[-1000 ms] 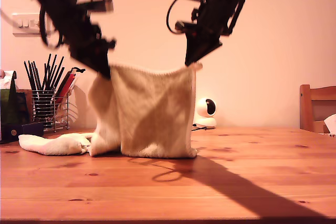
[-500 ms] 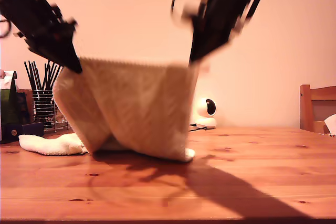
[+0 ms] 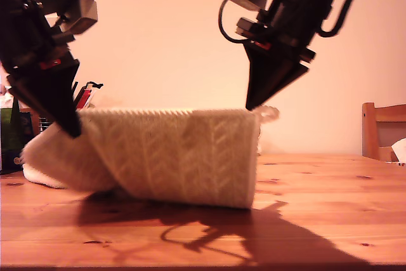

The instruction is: Fold the tea towel in front of you. After folding it, place it to the right side.

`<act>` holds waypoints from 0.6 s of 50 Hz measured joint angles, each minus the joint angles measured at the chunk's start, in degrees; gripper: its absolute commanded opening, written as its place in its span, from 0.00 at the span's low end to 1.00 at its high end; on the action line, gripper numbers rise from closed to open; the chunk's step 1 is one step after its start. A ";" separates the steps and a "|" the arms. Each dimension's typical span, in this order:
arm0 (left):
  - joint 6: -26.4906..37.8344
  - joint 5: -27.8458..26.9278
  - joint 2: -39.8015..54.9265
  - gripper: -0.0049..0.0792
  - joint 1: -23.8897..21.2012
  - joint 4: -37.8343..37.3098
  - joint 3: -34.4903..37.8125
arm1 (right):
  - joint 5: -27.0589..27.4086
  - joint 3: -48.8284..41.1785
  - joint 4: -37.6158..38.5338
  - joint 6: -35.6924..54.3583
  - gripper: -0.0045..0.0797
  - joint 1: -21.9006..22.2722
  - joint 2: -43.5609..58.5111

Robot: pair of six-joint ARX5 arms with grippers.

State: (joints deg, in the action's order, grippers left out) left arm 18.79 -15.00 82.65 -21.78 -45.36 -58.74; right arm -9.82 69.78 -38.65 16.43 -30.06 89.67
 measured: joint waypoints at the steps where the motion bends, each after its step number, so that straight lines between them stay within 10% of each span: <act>1: -0.17 -0.15 0.00 0.03 -0.24 -0.92 0.00 | 0.15 -0.63 -0.02 -0.07 0.04 -0.04 -0.74; 22: -1.81 -5.68 0.00 0.03 -2.60 -10.45 0.00 | 0.72 -8.31 -0.72 -1.60 0.04 -1.07 -8.17; 30: -1.51 -5.75 0.00 0.03 -2.60 -9.77 0.00 | -6.54 -11.02 5.33 3.06 0.23 -4.46 -8.07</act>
State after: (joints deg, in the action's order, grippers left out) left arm 17.28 -20.75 82.65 -24.38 -55.13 -58.74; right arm -16.36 58.76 -33.32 19.49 -34.52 81.60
